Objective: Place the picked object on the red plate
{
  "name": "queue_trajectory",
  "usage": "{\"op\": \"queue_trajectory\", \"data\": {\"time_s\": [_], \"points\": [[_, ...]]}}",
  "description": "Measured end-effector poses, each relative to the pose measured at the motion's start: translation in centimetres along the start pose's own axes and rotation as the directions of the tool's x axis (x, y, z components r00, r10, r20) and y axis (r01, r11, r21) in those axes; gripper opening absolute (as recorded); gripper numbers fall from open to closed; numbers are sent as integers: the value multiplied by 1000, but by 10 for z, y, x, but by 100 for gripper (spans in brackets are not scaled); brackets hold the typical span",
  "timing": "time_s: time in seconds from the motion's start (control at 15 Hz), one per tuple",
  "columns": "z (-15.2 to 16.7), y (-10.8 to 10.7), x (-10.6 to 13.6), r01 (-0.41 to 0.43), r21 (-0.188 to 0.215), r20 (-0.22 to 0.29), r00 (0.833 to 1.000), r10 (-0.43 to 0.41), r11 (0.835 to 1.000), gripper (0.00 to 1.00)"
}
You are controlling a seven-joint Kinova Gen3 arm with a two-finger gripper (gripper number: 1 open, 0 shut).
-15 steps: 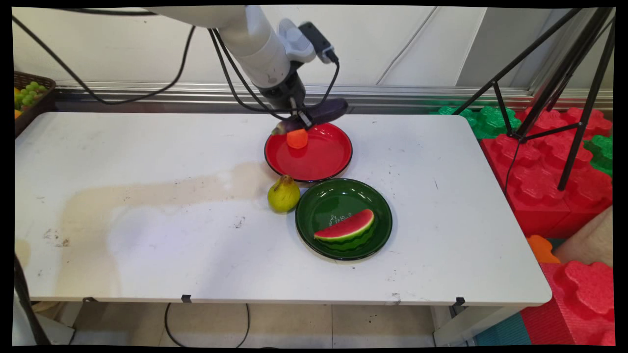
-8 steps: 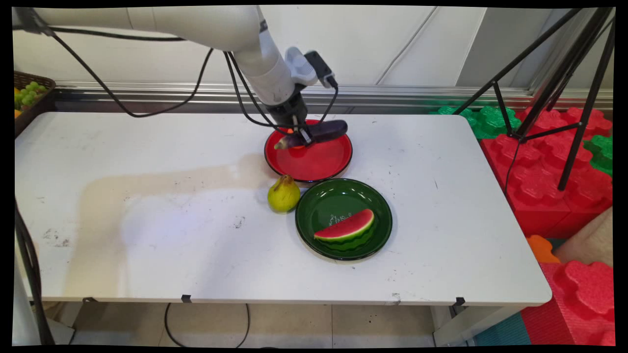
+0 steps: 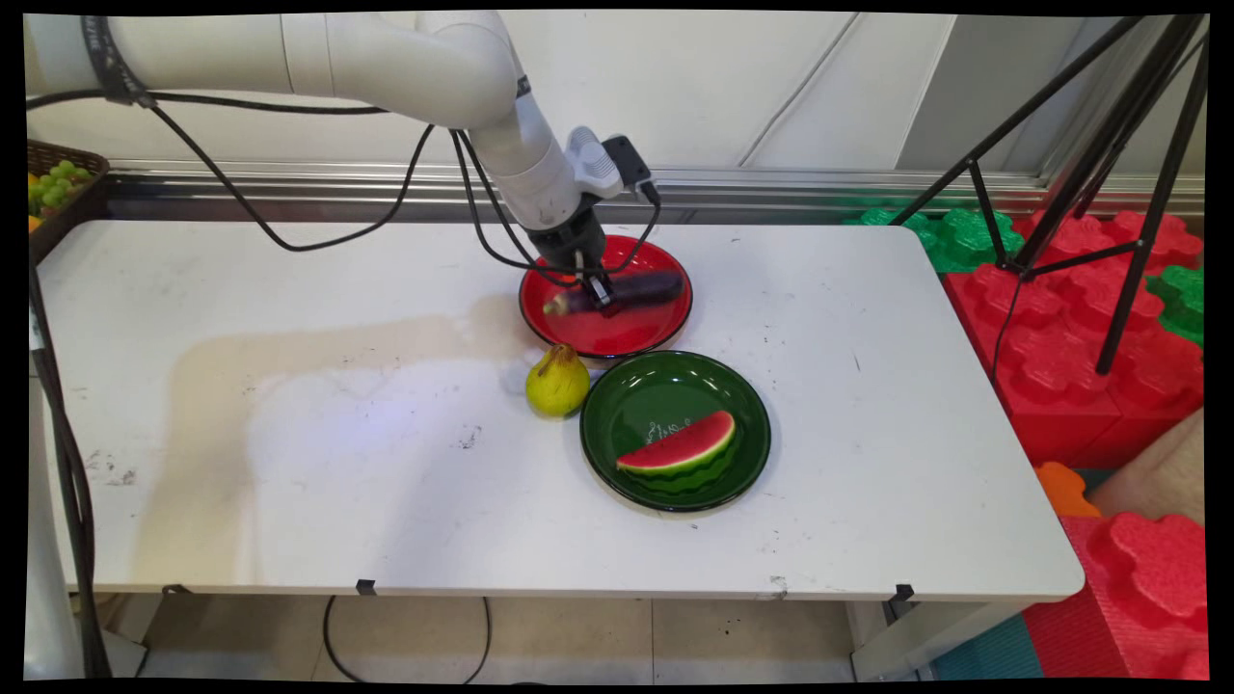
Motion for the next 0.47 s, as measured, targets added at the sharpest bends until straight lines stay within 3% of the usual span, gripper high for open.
{"op": "queue_trajectory", "data": {"time_s": [0.07, 0.47], "points": [[2, 0, -1, -4, -5, 1, 1000, 4, 1000, 100], [5, -4, -3, -59, -30, -12, 998, 58, 998, 100]]}}
